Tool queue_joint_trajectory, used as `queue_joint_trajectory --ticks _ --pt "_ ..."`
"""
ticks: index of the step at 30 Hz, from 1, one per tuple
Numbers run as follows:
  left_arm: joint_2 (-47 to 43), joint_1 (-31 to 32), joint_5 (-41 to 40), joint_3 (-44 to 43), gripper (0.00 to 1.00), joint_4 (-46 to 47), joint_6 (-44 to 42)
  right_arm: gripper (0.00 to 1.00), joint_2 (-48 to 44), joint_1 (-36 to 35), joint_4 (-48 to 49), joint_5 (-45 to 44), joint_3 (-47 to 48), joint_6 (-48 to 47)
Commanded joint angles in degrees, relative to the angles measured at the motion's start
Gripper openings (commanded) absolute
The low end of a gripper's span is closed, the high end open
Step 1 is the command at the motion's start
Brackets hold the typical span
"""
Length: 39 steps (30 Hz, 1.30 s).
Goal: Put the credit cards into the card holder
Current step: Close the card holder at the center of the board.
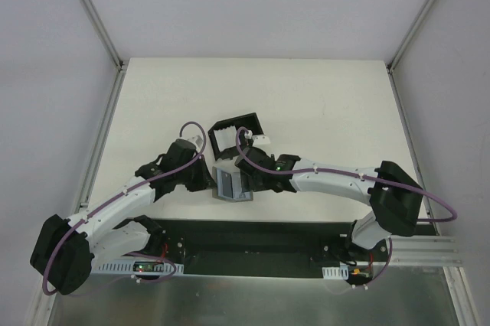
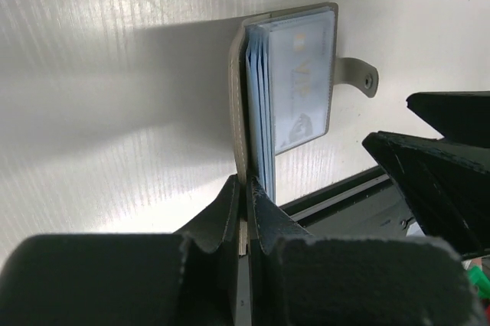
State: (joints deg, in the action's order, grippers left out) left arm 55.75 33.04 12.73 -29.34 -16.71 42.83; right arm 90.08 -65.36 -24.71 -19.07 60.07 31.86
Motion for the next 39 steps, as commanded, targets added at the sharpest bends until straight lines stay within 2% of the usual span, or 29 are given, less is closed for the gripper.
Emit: queue_joint_trajectory --ticks 1,9,12,17,27,34,39 --pt "1.0 0.3 -1.0 -3.3 0.0 -0.8 -2.4 0.61 1.1 0.8 -2.2 -1.7 0.6 1.4" --pt "2.7 0.3 -1.0 -4.7 0.0 -2.0 -3.5 0.54 4.5 4.2 1.0 0.4 0.8 -0.4" --pt "3.1 0.3 -1.2 -4.9 0.0 -2.4 -3.7 0.45 4.8 4.5 2.3 0.4 0.6 -1.3" --pt "3.6 0.3 -1.4 -4.9 0.0 -2.7 -4.1 0.42 4.8 5.0 2.9 0.5 0.1 -1.6" --pt "5.1 0.3 -1.9 -7.6 0.0 -4.2 -6.0 0.0 4.0 5.0 4.8 2.8 -3.2 0.5" --pt "10.8 1.0 -1.7 -13.6 0.0 -7.5 -9.4 0.0 -0.8 5.1 18.4 4.6 -12.9 5.1" --pt "14.6 2.7 -1.0 -16.1 0.0 -8.8 -10.3 0.0 -2.9 5.2 23.6 4.4 -16.2 6.3"
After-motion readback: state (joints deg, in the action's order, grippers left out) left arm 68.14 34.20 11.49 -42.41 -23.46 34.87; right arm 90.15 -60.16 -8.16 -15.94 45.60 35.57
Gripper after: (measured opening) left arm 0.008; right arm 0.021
